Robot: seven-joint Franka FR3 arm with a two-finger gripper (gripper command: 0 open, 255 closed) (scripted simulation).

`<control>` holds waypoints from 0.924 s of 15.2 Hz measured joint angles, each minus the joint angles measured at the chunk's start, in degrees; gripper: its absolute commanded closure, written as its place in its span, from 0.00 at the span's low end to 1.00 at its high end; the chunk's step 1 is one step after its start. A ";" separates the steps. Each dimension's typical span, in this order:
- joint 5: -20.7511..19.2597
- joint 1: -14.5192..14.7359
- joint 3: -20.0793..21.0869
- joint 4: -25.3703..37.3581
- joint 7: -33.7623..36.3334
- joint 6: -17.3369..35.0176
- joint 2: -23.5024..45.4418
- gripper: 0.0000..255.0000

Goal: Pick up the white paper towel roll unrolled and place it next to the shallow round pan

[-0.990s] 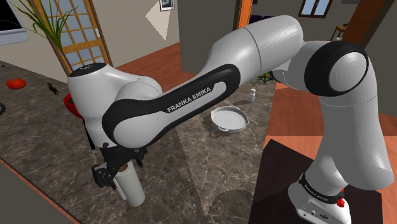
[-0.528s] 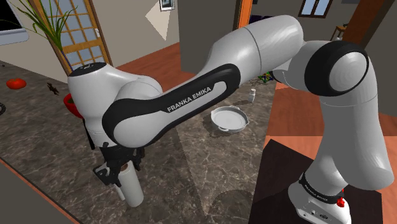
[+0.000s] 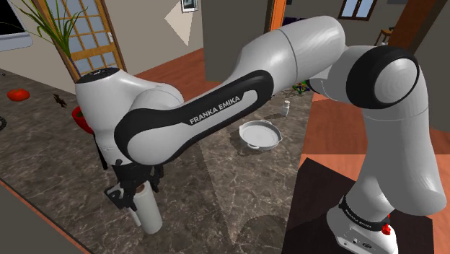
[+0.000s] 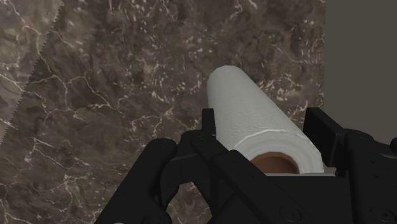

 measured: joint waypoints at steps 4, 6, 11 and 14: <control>0.36 0.17 0.25 2.04 -0.11 -2.50 -0.55 1.00; 0.48 0.33 0.35 3.35 -0.13 -3.93 -0.73 1.00; 0.76 0.59 0.52 6.77 -0.43 -7.60 -1.08 1.00; 0.95 0.85 0.68 8.83 -0.44 -9.93 -1.42 1.00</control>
